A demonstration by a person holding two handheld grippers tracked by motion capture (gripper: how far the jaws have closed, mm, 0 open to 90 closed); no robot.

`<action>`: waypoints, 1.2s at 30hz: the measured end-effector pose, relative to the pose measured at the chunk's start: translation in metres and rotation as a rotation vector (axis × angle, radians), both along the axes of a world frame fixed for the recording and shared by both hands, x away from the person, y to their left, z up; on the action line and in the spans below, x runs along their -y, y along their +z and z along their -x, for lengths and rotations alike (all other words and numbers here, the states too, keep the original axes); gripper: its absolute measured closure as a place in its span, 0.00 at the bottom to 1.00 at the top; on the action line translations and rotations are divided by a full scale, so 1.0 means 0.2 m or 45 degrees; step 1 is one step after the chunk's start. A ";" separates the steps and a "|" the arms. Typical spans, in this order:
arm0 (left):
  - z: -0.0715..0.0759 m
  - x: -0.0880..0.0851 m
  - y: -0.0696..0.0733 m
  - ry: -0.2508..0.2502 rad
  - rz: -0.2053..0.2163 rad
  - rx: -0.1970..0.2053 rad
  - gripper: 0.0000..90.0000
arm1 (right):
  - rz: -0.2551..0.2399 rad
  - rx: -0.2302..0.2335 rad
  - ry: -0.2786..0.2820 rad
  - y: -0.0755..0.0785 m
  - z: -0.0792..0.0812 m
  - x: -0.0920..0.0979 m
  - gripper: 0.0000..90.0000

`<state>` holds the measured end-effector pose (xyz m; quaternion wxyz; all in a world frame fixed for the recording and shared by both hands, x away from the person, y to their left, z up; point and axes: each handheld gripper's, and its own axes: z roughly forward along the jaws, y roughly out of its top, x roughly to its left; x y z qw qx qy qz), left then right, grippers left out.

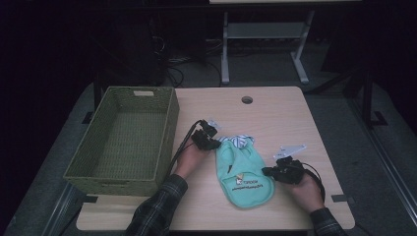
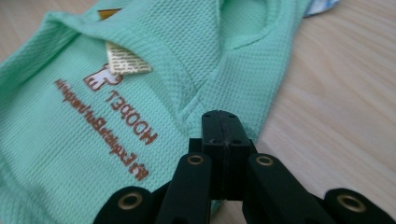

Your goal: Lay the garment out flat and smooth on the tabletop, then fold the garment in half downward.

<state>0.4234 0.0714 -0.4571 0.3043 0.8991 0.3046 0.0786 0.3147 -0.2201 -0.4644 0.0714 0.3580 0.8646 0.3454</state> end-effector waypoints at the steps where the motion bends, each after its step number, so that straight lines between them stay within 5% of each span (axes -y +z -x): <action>1: 0.02 0.00 0.00 -0.004 -0.004 0.003 1.00 | 0.007 0.004 -0.004 0.00 0.00 0.01 1.00; 21: 0.35 -0.03 0.02 -0.111 -0.040 -0.055 1.00 | 0.038 0.019 -0.091 0.00 -0.07 0.11 1.00; 29: 0.32 -0.06 0.04 -0.074 0.036 -0.082 0.98 | 0.001 0.045 -0.057 0.05 -0.06 0.08 1.00; 36: 0.29 -0.09 0.08 -0.041 0.091 -0.071 0.98 | -0.073 0.073 0.020 0.10 -0.02 -0.05 1.00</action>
